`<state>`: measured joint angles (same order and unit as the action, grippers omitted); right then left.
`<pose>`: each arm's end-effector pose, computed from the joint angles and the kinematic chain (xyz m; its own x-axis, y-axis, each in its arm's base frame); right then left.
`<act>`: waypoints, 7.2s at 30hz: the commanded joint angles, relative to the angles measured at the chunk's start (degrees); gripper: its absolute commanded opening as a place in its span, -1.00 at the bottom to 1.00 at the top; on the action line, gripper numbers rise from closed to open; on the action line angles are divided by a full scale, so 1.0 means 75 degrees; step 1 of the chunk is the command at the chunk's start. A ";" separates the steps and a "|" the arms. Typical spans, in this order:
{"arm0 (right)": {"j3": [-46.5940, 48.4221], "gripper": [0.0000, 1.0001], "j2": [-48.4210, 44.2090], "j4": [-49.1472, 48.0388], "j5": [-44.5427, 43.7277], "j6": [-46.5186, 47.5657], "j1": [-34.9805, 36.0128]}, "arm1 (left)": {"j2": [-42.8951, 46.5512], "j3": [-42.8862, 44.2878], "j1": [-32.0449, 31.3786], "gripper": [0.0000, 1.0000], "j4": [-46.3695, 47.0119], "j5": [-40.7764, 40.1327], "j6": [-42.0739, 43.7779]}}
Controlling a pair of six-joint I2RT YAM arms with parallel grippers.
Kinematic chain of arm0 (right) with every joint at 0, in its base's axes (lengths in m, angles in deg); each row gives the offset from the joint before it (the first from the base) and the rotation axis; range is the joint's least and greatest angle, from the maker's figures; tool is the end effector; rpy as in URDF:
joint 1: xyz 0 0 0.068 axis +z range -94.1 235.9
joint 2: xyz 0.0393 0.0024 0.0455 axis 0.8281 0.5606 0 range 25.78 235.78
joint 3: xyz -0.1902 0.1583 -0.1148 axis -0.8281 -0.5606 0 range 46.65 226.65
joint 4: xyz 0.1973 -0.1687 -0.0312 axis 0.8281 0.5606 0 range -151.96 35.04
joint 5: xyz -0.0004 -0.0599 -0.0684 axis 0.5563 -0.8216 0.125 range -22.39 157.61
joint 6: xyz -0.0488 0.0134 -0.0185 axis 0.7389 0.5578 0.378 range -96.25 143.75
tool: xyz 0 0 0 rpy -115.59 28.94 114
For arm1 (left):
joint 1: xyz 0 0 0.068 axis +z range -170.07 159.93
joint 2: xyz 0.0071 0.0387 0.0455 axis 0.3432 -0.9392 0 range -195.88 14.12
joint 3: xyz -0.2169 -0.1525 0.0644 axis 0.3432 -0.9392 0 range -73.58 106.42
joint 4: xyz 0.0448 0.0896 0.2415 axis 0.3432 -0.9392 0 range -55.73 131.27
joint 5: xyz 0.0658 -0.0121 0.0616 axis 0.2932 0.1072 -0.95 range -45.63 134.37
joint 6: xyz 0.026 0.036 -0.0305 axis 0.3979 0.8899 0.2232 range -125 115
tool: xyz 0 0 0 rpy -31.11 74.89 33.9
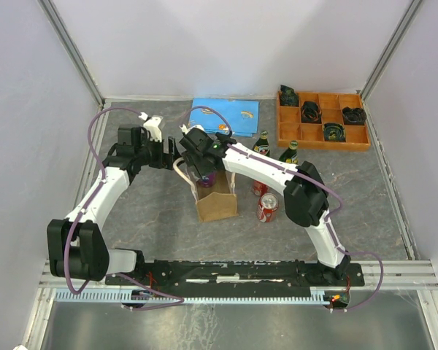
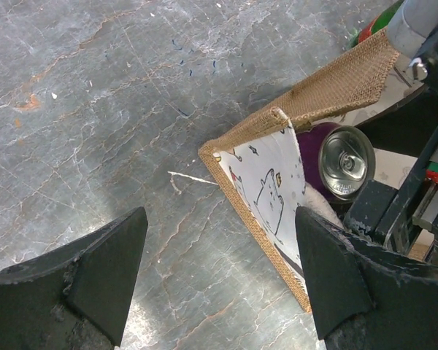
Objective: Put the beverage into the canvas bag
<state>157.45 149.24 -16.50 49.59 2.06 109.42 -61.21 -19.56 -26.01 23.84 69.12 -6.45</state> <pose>0.2911 0.3752 0.2470 -0.7158 -0.3768 -0.5879 -0.4336 0.8998 -0.0488 0.2830 -0.0444 0.2693 -0.6329 0.0427 -0.7731 0.4029 0.8708 -0.2817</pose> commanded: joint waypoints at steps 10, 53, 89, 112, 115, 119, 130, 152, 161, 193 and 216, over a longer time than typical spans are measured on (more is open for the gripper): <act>0.0203 0.79 -0.0417 0.0059 0.0363 -0.0193 0.0058 | 0.0124 -0.0003 -0.0120 0.78 0.0188 0.0269 -0.0115; -0.0471 0.69 -0.4306 0.4668 -0.1337 -0.1890 -0.1650 | 0.0155 -0.0136 -0.0243 0.78 0.0173 0.0250 0.0037; -0.5012 0.44 -0.3931 0.2412 0.1396 -0.2537 -0.1333 | 0.0235 -0.0258 -0.0246 0.78 -0.0048 0.0232 0.0205; 0.0613 -1.00 -0.4479 0.4340 -0.0151 -0.1833 -0.1308 | 0.0232 -0.0195 -0.0257 0.78 -0.0090 0.0265 0.0252; 0.1531 -1.00 -0.4226 0.3897 -0.0075 -0.1456 -0.1310 | 0.0267 -0.0212 -0.0259 0.78 -0.0090 0.0279 0.0258; 0.2716 -1.00 -0.3682 0.3793 0.0415 -0.1210 -0.1280 | 0.0347 -0.0218 -0.0263 0.79 -0.0113 0.0274 0.0287; 0.3822 -1.00 -0.2273 0.3083 0.1172 -0.0832 -0.0578 | 0.0411 -0.0275 -0.0274 0.79 -0.0136 0.0311 0.0299; 0.1369 -1.00 -0.1448 0.2814 0.0812 -0.0452 -0.0304 | 0.0364 -0.0303 -0.0287 0.79 -0.0149 0.0279 0.0288; 0.0984 -1.00 -0.0930 0.2648 0.0615 -0.0245 -0.0304 | 0.0353 -0.0325 -0.0287 0.79 -0.0149 0.0270 0.0276; -0.0040 0.04 -0.0416 0.1791 0.0008 -0.0097 -0.0310 | 0.0448 -0.0448 -0.0288 0.79 -0.0128 0.0340 0.0241; -0.0205 0.73 -0.1273 0.1860 -0.0020 -0.0075 -0.0309 | 0.0446 -0.0442 -0.0288 0.79 -0.0160 0.0426 0.0317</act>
<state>155.46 143.56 -2.38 50.94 1.25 107.16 -59.64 -22.77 -27.93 22.05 70.48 -6.32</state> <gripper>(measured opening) 0.867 0.894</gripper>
